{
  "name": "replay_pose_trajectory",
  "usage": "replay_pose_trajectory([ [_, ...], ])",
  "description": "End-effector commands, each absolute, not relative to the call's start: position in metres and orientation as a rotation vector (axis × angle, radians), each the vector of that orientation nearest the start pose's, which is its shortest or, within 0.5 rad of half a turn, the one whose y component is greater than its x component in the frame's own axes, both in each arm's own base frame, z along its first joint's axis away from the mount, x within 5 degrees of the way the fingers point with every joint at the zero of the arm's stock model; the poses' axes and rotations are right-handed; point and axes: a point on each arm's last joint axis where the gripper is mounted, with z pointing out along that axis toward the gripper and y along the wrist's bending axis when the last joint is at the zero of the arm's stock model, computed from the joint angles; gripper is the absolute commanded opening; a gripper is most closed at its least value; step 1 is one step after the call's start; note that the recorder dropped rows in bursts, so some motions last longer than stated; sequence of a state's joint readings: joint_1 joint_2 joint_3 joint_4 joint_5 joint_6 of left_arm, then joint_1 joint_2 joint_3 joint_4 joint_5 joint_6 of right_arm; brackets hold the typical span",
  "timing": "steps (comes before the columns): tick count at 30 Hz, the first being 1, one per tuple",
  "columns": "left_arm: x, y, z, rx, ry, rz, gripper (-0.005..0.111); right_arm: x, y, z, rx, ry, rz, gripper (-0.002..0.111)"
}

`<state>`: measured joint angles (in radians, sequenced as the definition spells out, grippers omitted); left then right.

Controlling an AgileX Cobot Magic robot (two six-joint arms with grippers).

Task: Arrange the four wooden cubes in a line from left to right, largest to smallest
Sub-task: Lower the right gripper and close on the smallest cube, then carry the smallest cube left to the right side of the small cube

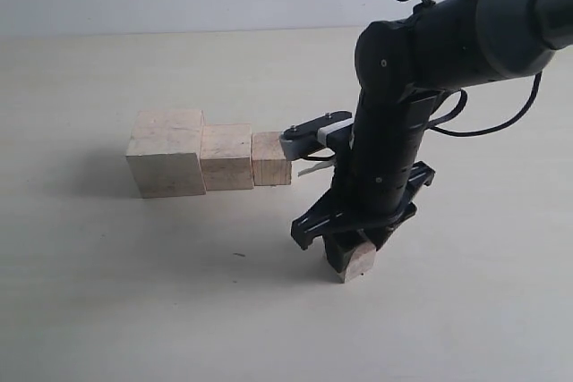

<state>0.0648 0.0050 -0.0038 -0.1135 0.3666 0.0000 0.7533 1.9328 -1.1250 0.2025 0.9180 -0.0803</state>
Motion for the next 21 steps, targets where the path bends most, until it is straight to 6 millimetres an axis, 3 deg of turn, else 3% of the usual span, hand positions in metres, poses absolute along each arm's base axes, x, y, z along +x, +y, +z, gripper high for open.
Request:
replay_pose_trajectory([
  [1,0.053,-0.001,0.181,-0.122,1.836,-0.069,0.0,0.233,0.237,0.134,-1.109,3.058,0.165,0.051],
  [5,0.053,-0.001,0.181,-0.122,1.836,-0.069,0.0,0.233,0.235,0.138,-1.099,3.075,0.132,0.035],
  [10,0.053,-0.001,0.181,-0.122,1.836,-0.069,0.0,0.237,0.233,0.151,-1.096,3.001,0.132,0.0],
  [15,0.053,-0.001,0.181,-0.122,1.836,-0.069,0.0,0.258,0.218,0.165,-1.034,2.865,0.102,0.0],
  [19,0.053,-0.001,0.181,-0.122,1.836,-0.069,0.0,0.286,0.197,0.178,-0.941,2.848,0.087,0.0],
  [21,0.053,-0.001,0.181,-0.122,1.836,-0.069,0.0,0.3,0.188,0.184,-0.979,2.806,0.084,0.0],
])
